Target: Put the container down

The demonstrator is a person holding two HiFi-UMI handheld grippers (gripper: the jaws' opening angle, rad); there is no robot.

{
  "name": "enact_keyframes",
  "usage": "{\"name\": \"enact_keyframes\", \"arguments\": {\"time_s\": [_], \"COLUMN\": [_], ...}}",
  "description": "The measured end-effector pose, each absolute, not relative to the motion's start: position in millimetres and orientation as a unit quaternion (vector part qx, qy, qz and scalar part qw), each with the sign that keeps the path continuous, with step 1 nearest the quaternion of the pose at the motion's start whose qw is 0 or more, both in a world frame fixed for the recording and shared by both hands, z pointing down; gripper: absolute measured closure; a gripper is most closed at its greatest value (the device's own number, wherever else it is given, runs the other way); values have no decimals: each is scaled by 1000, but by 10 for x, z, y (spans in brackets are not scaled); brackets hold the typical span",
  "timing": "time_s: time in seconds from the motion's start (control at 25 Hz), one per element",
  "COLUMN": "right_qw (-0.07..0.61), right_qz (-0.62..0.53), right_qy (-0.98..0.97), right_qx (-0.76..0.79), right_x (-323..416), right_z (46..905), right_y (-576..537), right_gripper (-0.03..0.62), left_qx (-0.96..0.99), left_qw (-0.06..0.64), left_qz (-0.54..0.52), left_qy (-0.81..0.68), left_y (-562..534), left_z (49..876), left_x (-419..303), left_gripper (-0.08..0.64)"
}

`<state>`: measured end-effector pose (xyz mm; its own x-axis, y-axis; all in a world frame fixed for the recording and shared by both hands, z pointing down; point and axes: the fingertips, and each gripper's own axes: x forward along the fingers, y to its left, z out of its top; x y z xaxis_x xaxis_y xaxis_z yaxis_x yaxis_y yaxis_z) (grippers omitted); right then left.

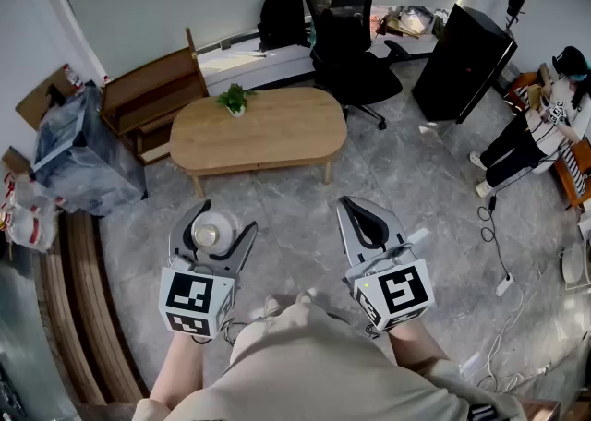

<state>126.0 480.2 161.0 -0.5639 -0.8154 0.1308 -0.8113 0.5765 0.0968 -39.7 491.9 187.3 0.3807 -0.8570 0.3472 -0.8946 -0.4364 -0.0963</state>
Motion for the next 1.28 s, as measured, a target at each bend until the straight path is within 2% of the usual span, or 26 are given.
{"name": "enact_keyframes", "arguments": {"time_s": [1.28], "right_qw": [95], "right_qz": [-2], "right_qy": [-892], "right_qx": [442], "right_x": [1855], "right_z": [2005], "right_y": [4402], "right_gripper": [595], "left_qx": [820], "left_qw": [64], "left_qz": [195], "left_qy": [-534], "left_y": [4582], "left_z": [2160], "left_x": [279], "left_gripper": [225]}}
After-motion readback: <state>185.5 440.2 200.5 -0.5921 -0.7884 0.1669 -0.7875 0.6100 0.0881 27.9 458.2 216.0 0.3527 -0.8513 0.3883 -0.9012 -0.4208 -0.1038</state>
